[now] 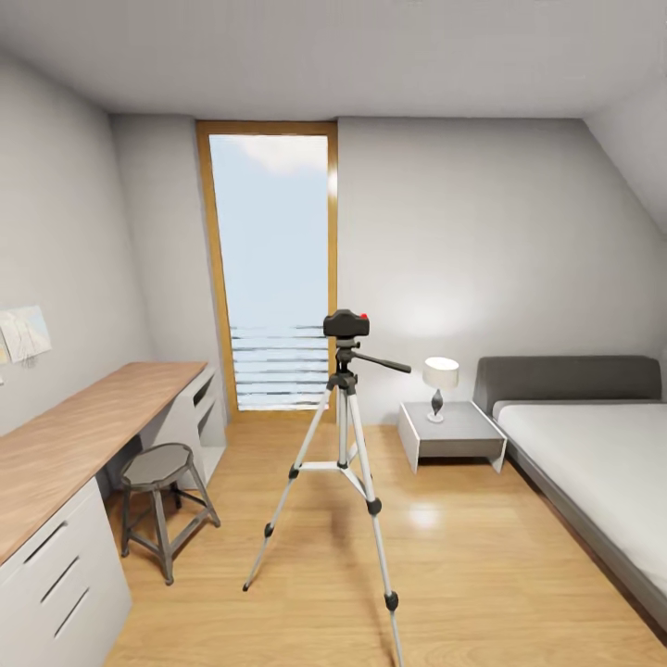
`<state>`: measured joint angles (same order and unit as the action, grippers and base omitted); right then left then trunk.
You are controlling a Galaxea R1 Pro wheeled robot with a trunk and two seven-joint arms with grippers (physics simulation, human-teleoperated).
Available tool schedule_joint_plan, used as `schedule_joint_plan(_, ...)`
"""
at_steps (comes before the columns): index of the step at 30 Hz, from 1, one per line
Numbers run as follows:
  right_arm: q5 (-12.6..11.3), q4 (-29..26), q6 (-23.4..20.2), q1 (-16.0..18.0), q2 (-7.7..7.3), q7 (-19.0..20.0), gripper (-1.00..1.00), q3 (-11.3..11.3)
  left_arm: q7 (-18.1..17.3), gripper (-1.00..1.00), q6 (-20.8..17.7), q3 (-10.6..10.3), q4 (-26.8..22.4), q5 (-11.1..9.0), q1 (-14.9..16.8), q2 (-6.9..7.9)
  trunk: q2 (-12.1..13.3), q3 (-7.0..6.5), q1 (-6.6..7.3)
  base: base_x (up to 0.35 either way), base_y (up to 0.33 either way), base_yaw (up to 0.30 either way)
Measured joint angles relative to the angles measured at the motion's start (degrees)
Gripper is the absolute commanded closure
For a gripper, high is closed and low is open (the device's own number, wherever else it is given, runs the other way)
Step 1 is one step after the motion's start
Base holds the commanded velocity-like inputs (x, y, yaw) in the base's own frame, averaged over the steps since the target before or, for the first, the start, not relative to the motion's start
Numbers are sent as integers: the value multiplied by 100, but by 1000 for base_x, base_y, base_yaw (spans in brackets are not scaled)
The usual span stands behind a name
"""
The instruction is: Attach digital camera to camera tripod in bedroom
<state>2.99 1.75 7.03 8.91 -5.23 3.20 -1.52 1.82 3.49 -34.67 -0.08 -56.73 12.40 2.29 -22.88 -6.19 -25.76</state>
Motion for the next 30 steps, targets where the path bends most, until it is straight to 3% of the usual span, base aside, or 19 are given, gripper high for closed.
schedule_joint_plan(30, 46, -8, -12, 0, -20, 2, -100, 20, 1, -100, 3, -37, -43, 33, 2, -8, 0, -5, 0, 0, 0, 0)
